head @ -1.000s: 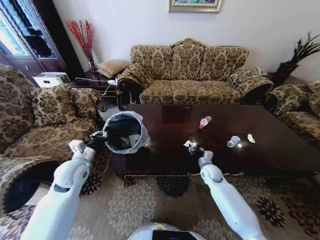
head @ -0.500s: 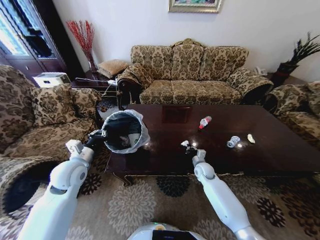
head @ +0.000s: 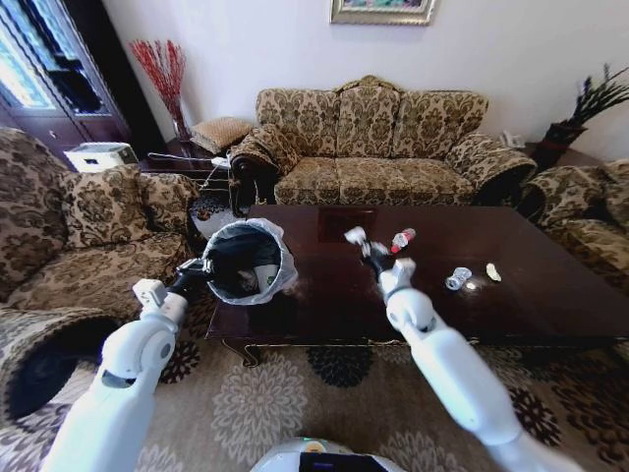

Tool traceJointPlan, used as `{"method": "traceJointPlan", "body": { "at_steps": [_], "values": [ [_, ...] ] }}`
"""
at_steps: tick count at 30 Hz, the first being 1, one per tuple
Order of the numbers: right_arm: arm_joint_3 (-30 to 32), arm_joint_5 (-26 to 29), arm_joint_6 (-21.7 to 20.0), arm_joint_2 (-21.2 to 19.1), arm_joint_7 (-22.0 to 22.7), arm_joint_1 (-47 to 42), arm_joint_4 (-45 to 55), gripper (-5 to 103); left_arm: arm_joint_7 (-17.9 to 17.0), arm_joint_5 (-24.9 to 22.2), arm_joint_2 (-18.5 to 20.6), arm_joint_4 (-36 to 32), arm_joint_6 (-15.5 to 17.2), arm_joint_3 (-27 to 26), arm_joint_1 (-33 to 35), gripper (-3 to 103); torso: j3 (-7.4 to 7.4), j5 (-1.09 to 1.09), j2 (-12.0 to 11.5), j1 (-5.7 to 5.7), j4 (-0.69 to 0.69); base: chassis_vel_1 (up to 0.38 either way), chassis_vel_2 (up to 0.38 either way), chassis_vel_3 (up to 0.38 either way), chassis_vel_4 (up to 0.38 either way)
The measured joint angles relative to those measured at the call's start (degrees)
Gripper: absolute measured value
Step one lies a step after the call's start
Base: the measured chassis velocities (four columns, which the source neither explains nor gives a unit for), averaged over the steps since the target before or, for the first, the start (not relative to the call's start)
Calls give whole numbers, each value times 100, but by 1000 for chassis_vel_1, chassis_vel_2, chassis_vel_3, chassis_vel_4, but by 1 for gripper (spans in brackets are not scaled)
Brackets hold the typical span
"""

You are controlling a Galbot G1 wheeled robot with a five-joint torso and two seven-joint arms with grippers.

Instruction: Move to the front of the table and place the trash on the table into the trash bin.

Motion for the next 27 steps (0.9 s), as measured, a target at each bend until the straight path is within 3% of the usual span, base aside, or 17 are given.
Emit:
{"method": "traceJointPlan", "body": {
  "at_steps": [2,5,6,8,13,17,22,27],
  "values": [
    [-762,1197,-293,-140,380,745,622,0,9,13,-5,59,-64,14,-24,0,0,3,0,0,1,0,0,0,0],
    [-1676,2077,-524,-78,722,1749,1001,0,10,19,19,88,-87,29,-39,0,-1,-2,1,-1,1,0,0,0,0],
    [-1676,2077,-524,-78,722,1749,1001,0,10,19,19,88,-87,29,-39,0,-1,-2,1,-1,1,0,0,0,0],
    [-2339,2157,-580,84,763,2254,833,0,4,20,34,87,-86,30,-39,0,0,0,0,-1,3,0,0,0,0],
    [-2702,2085,-821,338,931,2421,558,-3,-2,21,44,109,-50,46,-77,0,0,2,0,0,-1,0,0,0,0],
    [-2896,1845,-1001,578,1017,2432,233,17,-11,11,50,186,10,52,-165,0,0,2,0,0,-1,0,0,0,0],
    [-2946,1780,-1017,709,1027,2441,135,27,-15,8,48,229,31,64,-192,0,0,2,0,0,0,0,0,0,0],
    [-2942,1725,-1015,771,1017,2442,14,49,-18,5,11,273,56,97,-257,0,0,2,0,0,-1,0,0,0,0]
  ]
}}
